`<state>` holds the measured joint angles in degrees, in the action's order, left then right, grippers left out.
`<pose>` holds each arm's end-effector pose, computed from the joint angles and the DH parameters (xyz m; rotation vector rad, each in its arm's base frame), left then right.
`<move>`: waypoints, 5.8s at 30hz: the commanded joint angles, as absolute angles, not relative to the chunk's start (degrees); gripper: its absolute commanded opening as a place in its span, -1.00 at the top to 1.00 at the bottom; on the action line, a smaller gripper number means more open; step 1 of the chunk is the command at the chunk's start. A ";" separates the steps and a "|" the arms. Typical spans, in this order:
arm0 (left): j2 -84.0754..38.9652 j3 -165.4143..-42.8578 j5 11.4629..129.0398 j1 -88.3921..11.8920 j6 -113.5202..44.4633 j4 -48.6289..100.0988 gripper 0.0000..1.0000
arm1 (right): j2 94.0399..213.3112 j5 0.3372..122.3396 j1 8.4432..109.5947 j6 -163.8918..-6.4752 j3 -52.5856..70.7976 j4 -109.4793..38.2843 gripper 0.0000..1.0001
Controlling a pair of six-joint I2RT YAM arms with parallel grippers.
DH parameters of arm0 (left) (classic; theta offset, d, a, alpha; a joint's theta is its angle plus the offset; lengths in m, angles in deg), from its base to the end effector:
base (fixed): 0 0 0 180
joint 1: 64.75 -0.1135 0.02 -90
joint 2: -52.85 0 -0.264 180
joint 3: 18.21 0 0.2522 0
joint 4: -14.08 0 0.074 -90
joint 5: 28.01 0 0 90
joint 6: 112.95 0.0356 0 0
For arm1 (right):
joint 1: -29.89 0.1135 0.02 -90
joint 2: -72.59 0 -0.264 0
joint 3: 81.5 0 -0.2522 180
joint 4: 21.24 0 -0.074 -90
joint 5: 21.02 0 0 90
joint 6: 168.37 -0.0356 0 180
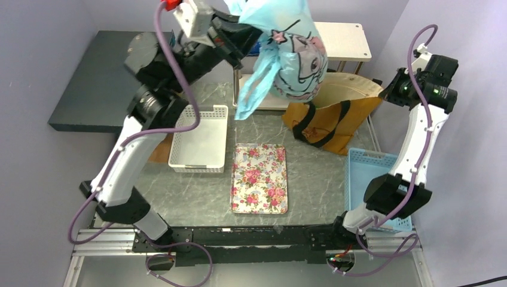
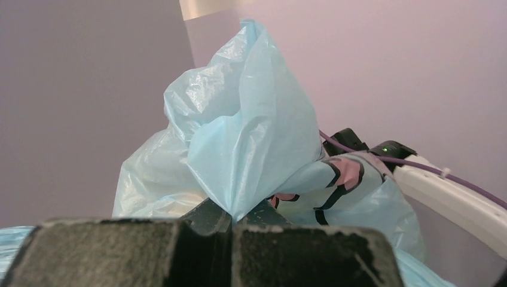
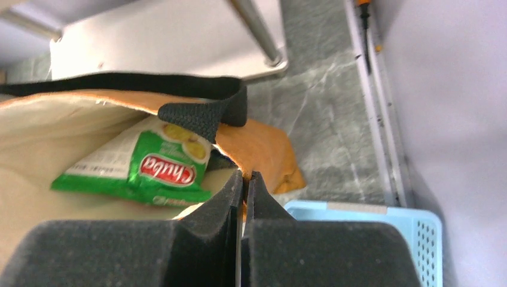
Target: Untie the knot of the grocery bags and take out the mixed food
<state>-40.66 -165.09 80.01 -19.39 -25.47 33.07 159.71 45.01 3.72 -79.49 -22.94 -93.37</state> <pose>0.1858 -0.2039 0.6403 0.6450 0.8211 -0.9141 0.2749 -0.1190 0.4541 0.2916 2.1539 0.2184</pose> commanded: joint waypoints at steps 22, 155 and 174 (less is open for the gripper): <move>-16.72 -115.85 87.86 -27.19 -15.39 51.13 1.00 | 177.10 49.12 1.82 -76.92 -44.50 -85.13 -0.09; -64.39 -114.31 87.65 -13.74 1.30 44.04 0.35 | 152.80 43.23 8.39 -24.42 27.94 -101.24 -0.07; -50.10 -112.47 96.47 -9.46 -14.14 35.20 -0.59 | 143.69 41.78 10.85 -27.23 17.21 -111.57 -0.19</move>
<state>-45.60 -109.77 95.25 -10.07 -9.12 36.31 142.61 42.26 12.16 -29.01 23.33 -109.72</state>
